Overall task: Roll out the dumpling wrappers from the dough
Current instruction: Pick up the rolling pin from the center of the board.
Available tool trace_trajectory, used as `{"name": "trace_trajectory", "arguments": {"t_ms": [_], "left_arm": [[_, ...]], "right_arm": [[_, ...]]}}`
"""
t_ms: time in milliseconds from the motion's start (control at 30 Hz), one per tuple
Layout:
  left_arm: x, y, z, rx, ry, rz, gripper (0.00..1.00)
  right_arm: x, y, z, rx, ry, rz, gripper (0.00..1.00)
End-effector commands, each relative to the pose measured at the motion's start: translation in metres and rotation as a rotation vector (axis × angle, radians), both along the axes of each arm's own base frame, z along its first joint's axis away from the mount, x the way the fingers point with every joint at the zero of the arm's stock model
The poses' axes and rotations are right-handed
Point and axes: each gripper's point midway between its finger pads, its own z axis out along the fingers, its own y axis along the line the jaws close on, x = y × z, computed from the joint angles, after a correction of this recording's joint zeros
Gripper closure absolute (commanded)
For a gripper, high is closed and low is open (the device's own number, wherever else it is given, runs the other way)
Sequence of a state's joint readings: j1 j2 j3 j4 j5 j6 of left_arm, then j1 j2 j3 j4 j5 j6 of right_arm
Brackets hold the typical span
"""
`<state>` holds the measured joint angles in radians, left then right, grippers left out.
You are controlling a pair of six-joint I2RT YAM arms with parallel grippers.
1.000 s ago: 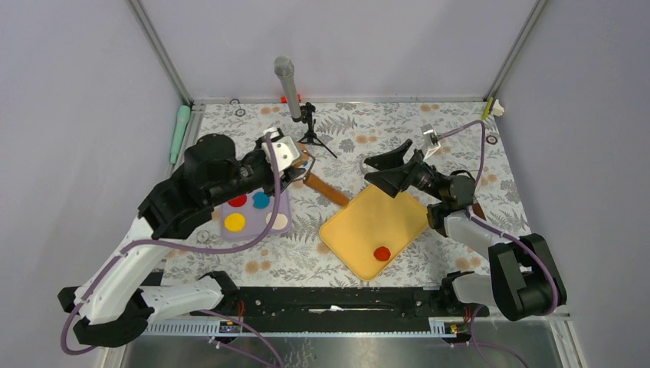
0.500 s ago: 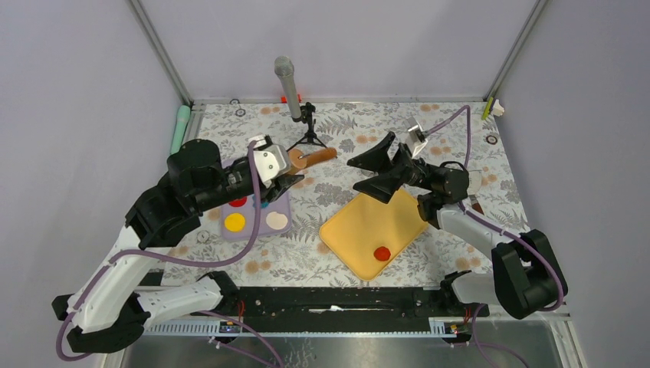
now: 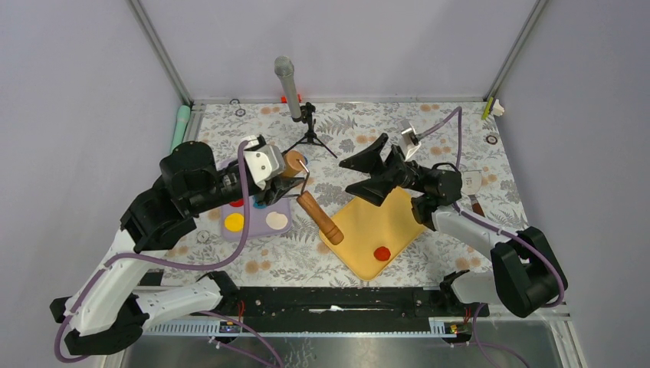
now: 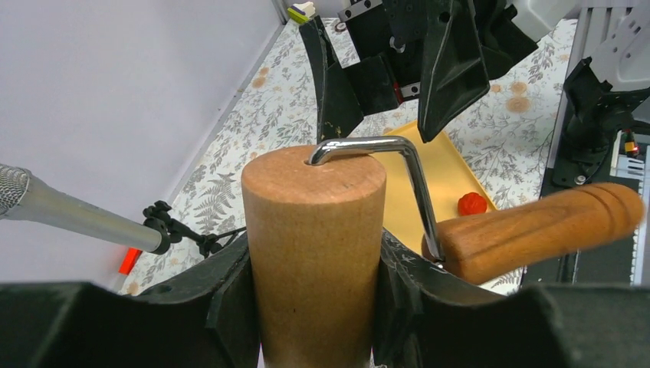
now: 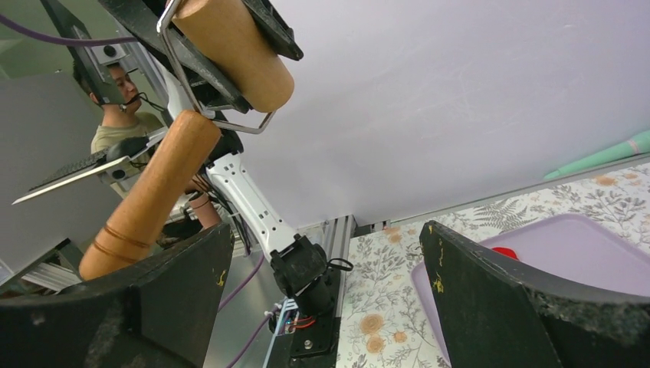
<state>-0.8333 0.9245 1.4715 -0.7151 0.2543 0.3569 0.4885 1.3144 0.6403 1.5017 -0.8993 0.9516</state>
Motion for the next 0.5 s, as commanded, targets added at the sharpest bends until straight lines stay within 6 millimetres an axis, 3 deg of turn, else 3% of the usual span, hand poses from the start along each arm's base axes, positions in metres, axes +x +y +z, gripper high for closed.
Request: {"name": "trace_trajectory", "arguments": {"t_ms": [0,467], "left_arm": [[-0.009,-0.004,0.045,-0.133,-0.052,-0.035,1.0],[-0.015,-0.012,0.027,-0.068,-0.027,-0.101,1.0]], "right_arm": [[-0.026,-0.004,0.045,0.137,-0.231,0.025,0.0],[-0.035,-0.001,0.052,0.134,-0.233,0.077,0.0]]}}
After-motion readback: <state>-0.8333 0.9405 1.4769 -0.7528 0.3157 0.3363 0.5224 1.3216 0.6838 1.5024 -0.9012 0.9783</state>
